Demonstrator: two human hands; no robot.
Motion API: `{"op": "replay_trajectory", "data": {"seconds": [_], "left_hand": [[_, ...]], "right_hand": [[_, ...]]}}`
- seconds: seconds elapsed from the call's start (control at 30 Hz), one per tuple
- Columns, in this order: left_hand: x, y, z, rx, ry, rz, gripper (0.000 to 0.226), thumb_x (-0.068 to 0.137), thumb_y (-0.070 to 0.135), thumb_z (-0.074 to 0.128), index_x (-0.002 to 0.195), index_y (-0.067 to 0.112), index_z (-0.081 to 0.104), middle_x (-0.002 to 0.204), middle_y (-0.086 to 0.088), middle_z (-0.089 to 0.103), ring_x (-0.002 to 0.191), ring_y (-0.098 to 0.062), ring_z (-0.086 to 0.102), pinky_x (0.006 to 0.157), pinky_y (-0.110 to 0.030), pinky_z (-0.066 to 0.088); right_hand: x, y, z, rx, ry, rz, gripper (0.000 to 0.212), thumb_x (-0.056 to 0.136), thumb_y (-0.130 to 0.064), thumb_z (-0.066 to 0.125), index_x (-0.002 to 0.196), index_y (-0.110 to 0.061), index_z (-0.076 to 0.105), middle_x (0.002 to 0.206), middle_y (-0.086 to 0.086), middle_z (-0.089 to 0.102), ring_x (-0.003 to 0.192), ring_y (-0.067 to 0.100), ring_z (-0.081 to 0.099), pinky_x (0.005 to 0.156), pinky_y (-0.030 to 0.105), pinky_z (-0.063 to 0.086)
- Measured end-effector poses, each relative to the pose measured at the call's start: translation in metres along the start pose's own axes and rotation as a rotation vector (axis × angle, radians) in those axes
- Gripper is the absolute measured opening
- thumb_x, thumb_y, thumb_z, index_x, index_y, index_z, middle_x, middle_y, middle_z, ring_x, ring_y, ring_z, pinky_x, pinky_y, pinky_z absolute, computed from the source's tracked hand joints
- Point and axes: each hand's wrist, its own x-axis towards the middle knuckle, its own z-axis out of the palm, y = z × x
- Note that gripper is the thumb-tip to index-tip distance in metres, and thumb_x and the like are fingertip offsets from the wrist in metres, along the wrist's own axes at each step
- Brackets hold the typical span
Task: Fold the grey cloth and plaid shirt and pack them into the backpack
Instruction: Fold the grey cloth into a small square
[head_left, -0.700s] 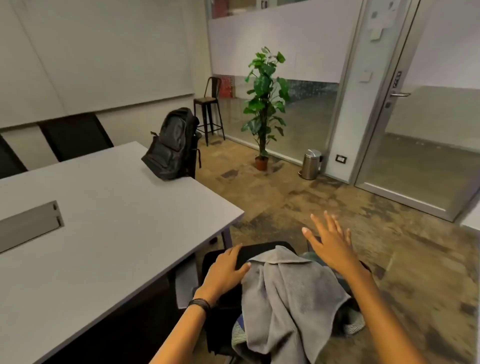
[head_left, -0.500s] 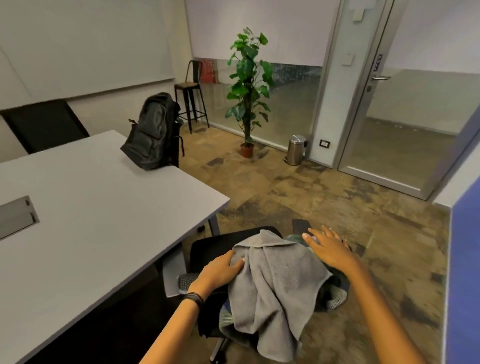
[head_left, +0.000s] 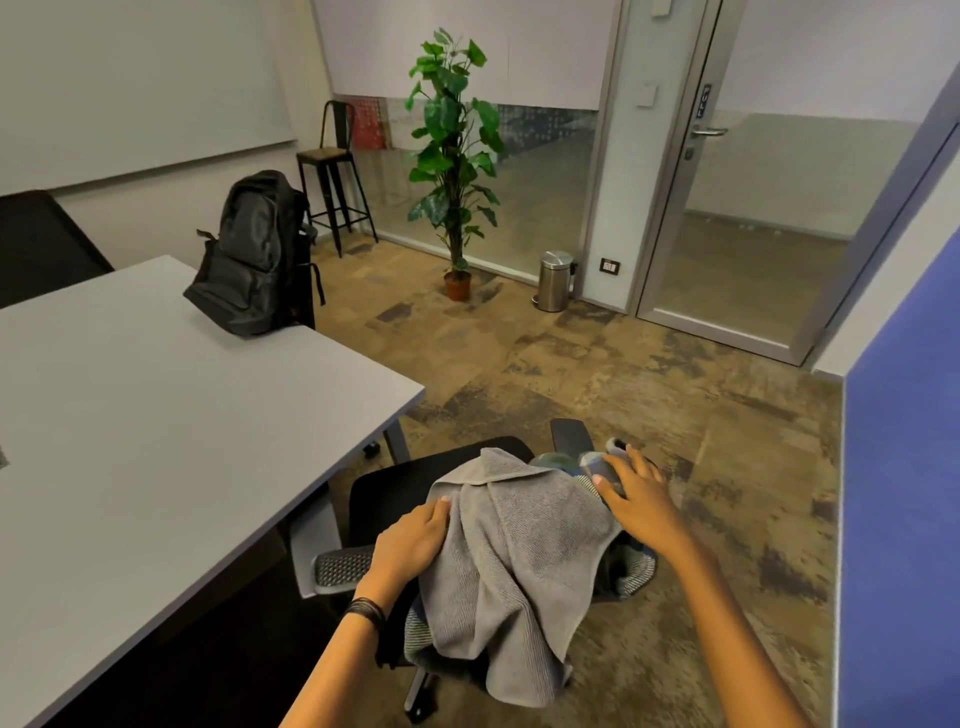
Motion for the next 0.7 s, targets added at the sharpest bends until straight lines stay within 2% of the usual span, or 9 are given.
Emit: {"op": "replay_trajectory", "data": {"seconds": [0.13, 0.2, 0.3, 0.4, 0.53, 0.6, 0.67, 0.7], "left_hand": [[0.008, 0.003, 0.003, -0.2, -0.039, -0.017, 0.063, 0.093, 0.061, 0.016, 0.135, 0.024, 0.046, 0.14, -0.004, 0.047, 0.129, -0.026, 0.044, 0.109, -0.04, 0.03], [0.01, 0.009, 0.004, -0.38, -0.048, 0.013, 0.066, 0.091, 0.065, 0.016, 0.141, 0.026, 0.038, 0.148, -0.001, 0.038, 0.136, -0.023, 0.034, 0.115, -0.043, 0.023], [0.009, 0.018, 0.006, -0.559, -0.061, 0.034, 0.065, 0.092, 0.062, 0.02, 0.142, 0.024, 0.037, 0.149, 0.003, 0.034, 0.138, -0.017, 0.03, 0.118, -0.041, 0.018], [0.008, 0.026, 0.008, -0.607, -0.07, 0.077, 0.064, 0.091, 0.062, 0.022, 0.14, 0.025, 0.04, 0.148, 0.003, 0.037, 0.138, -0.015, 0.031, 0.117, -0.042, 0.019], [0.009, 0.033, 0.011, -0.658, -0.108, 0.07, 0.067, 0.09, 0.065, 0.025, 0.142, 0.024, 0.038, 0.149, 0.003, 0.035, 0.138, -0.015, 0.03, 0.118, -0.041, 0.02], [0.009, 0.04, 0.015, -0.672, -0.121, 0.083, 0.079, 0.083, 0.074, 0.029, 0.143, 0.023, 0.034, 0.152, 0.001, 0.03, 0.139, -0.015, 0.028, 0.117, -0.04, 0.02], [0.009, 0.047, 0.018, -0.669, -0.137, 0.076, 0.087, 0.079, 0.077, 0.035, 0.141, 0.016, 0.037, 0.147, -0.001, 0.038, 0.133, -0.015, 0.038, 0.111, -0.033, 0.029], [0.01, 0.049, 0.018, -0.667, -0.136, 0.069, 0.079, 0.084, 0.07, 0.036, 0.138, 0.012, 0.04, 0.142, -0.002, 0.044, 0.126, -0.013, 0.043, 0.104, -0.028, 0.033]], "right_hand": [[-0.002, -0.007, 0.011, 0.027, 0.137, 0.036, 0.052, 0.097, -0.044, 0.033, 0.143, -0.019, 0.031, 0.156, 0.009, 0.014, 0.143, 0.027, 0.013, 0.116, 0.046, 0.009], [-0.003, -0.011, 0.015, 0.1, 0.172, 0.062, 0.058, 0.096, -0.048, 0.034, 0.144, -0.017, 0.028, 0.156, 0.008, 0.016, 0.143, 0.027, 0.014, 0.115, 0.045, 0.015], [-0.003, -0.015, 0.02, 0.146, 0.168, 0.083, 0.064, 0.095, -0.05, 0.035, 0.146, -0.014, 0.024, 0.156, 0.007, 0.015, 0.143, 0.026, 0.015, 0.113, 0.041, 0.021], [-0.005, -0.019, 0.023, 0.125, 0.165, 0.087, 0.067, 0.094, -0.052, 0.033, 0.147, -0.012, 0.02, 0.156, 0.006, 0.014, 0.143, 0.024, 0.016, 0.113, 0.04, 0.023], [-0.007, -0.029, 0.026, 0.134, 0.169, 0.089, 0.068, 0.093, -0.055, 0.032, 0.146, -0.012, 0.024, 0.155, 0.008, 0.019, 0.141, 0.025, 0.021, 0.112, 0.04, 0.025], [-0.009, -0.038, 0.028, 0.112, 0.161, 0.083, 0.069, 0.092, -0.058, 0.031, 0.144, -0.013, 0.027, 0.153, 0.009, 0.023, 0.139, 0.027, 0.025, 0.111, 0.041, 0.026], [-0.013, -0.048, 0.03, 0.059, 0.176, 0.054, 0.068, 0.092, -0.058, 0.033, 0.142, -0.011, 0.032, 0.151, 0.009, 0.028, 0.136, 0.027, 0.029, 0.109, 0.039, 0.027], [-0.015, -0.052, 0.03, 0.017, 0.19, 0.032, 0.067, 0.092, -0.057, 0.034, 0.14, -0.01, 0.034, 0.149, 0.009, 0.031, 0.135, 0.027, 0.031, 0.108, 0.037, 0.027]]}}
